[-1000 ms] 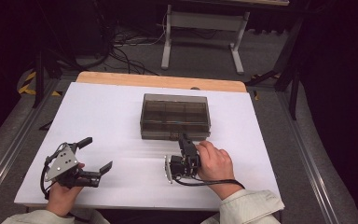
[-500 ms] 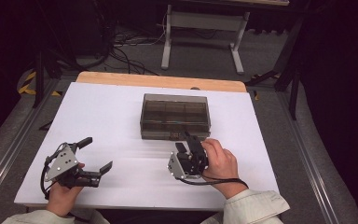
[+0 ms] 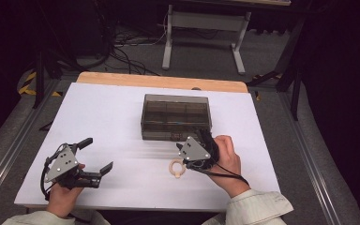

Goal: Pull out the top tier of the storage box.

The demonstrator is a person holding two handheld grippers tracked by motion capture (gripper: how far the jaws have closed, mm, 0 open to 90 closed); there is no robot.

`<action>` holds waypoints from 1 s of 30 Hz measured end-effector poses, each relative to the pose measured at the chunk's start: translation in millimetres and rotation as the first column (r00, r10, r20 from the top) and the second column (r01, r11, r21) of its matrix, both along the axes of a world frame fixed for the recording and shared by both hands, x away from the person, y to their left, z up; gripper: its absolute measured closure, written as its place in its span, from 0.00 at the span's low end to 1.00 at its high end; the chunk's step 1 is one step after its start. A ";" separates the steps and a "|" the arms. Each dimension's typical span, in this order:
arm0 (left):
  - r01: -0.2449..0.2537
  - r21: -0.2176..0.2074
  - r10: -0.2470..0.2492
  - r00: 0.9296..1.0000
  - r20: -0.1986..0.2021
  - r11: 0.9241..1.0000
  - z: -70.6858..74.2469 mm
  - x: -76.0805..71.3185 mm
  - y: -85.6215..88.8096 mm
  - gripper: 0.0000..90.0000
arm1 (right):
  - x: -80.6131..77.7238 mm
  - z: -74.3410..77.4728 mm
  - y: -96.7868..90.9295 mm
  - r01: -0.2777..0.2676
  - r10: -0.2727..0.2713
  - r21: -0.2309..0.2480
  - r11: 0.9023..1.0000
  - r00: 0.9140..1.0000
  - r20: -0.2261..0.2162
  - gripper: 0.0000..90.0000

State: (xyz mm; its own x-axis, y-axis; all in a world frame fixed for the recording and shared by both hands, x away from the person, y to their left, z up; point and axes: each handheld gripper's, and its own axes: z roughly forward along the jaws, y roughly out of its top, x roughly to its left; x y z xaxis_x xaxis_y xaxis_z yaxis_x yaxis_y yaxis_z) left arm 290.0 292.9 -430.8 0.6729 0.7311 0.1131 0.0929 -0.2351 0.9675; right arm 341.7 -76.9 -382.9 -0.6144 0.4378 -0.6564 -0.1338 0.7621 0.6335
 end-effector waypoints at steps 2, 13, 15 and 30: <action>0.000 -0.001 0.000 1.000 0.000 1.000 0.0 0.0 0.0 0.00 | 2.4 2.6 -3.4 -0.014 0.015 0.027 1.000 0.999 -0.036 0.40; 0.000 -0.001 0.000 1.000 0.000 1.000 -0.2 0.0 0.1 0.00 | 24.8 19.1 -20.8 -0.054 0.104 0.173 0.983 0.949 -0.299 0.29; 0.001 0.001 -0.001 1.000 0.000 1.000 -0.2 -0.1 0.0 0.00 | 29.1 21.1 -23.7 -0.052 0.115 0.193 0.980 0.936 -0.333 0.27; 0.000 0.003 0.000 1.000 0.000 1.000 -0.3 -0.1 -0.2 0.00 | 46.3 34.7 -28.3 -0.086 0.194 0.244 0.966 0.867 -0.459 0.05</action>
